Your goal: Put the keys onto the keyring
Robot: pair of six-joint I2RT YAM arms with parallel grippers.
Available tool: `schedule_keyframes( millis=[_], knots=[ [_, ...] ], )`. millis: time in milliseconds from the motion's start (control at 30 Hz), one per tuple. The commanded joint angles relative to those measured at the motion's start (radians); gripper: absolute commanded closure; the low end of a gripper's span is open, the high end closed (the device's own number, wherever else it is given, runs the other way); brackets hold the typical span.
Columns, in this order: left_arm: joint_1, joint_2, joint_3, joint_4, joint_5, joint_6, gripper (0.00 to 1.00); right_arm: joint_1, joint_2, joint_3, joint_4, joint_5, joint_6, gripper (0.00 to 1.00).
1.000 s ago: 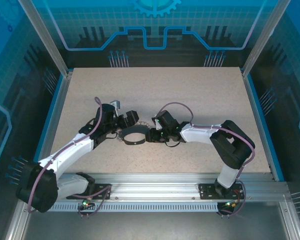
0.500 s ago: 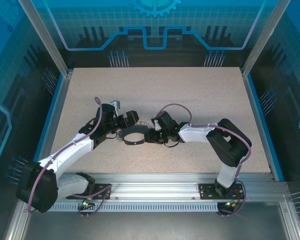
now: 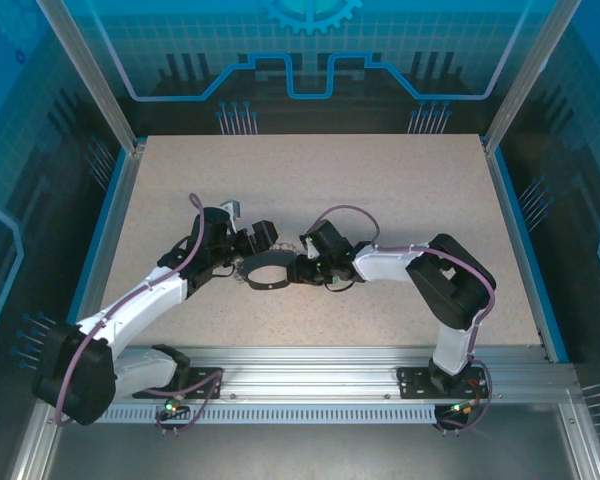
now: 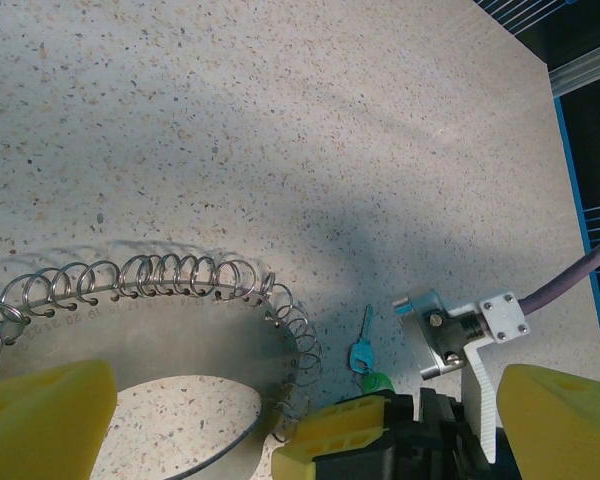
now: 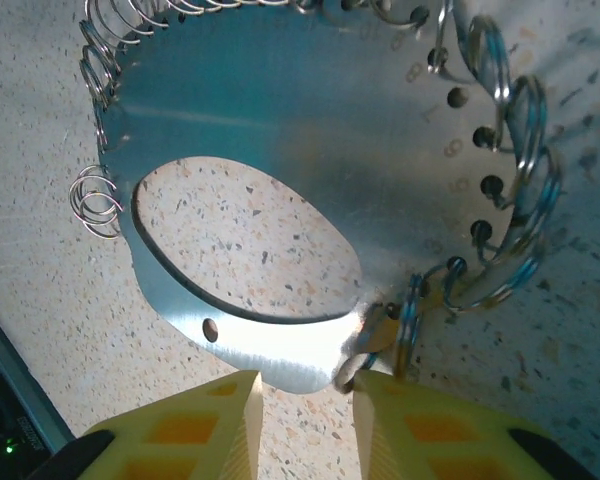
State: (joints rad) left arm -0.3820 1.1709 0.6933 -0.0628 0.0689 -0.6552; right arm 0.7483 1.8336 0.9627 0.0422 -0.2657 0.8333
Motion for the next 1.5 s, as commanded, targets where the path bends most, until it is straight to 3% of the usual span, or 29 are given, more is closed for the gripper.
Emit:
schedule_keyframes(
  millis=[0,200,1467],
  knots=[
    [0.005,0.001,0.001,0.022,0.009,0.006,0.01,-0.015,0.019,0.024,-0.026,0.004,-0.011,0.72],
    [0.005,0.001,-0.002,0.024,0.009,0.006,0.01,-0.023,0.021,0.011,-0.037,0.017,-0.019,0.76],
    [0.005,0.013,-0.006,0.039,0.012,-0.002,0.01,-0.03,0.061,0.104,-0.133,0.108,-0.12,0.78]
  ],
)
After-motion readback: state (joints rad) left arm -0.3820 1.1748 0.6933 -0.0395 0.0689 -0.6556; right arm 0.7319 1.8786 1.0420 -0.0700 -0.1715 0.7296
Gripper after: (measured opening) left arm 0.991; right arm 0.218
